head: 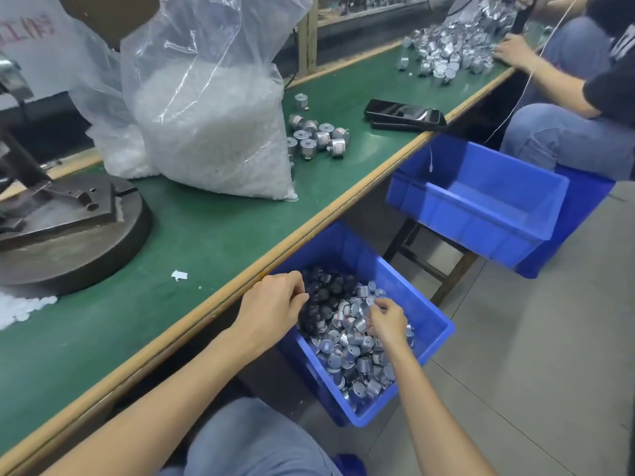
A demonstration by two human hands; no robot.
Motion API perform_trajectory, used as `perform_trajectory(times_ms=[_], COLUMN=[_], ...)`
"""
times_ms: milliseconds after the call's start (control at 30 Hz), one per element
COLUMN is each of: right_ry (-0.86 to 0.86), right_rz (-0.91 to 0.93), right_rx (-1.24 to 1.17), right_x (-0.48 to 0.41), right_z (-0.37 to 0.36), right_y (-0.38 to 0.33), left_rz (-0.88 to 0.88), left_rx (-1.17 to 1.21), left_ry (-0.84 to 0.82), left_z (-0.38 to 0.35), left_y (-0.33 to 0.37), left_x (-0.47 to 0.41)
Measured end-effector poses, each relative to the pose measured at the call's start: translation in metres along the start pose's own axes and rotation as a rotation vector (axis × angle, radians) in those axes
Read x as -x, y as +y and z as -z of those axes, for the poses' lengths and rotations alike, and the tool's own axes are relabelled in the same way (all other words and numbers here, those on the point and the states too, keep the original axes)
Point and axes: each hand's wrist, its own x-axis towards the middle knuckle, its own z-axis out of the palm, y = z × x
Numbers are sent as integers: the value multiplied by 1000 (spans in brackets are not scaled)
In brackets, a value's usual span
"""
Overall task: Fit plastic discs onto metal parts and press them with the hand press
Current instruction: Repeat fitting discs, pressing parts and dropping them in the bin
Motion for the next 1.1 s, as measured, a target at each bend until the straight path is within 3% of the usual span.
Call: perform_trajectory(times_ms=[133,300,600,800,967,1100], right_ry=[33,-73,-516,-863,-1110,-1284], right_rz=[159,514,949,1227,1497,1673], right_rx=[-5,-104,-48,65,123,271], right_x=[18,61,174,296,412,480], right_z=[1,-21,-131,-212,-257,-282], right_y=[-46,-140,-258,-299,-308,-299], left_rz=[-22,48,269,637,887,1095], left_rx=[36,39,-70,-341,-570,-623], left_ry=[41,140,448,632,605,429], left_z=[14,54,180,253,299,324], left_y=[3,-7,-96,-134,-141,-152], left_x=[5,10,83,181,260,320])
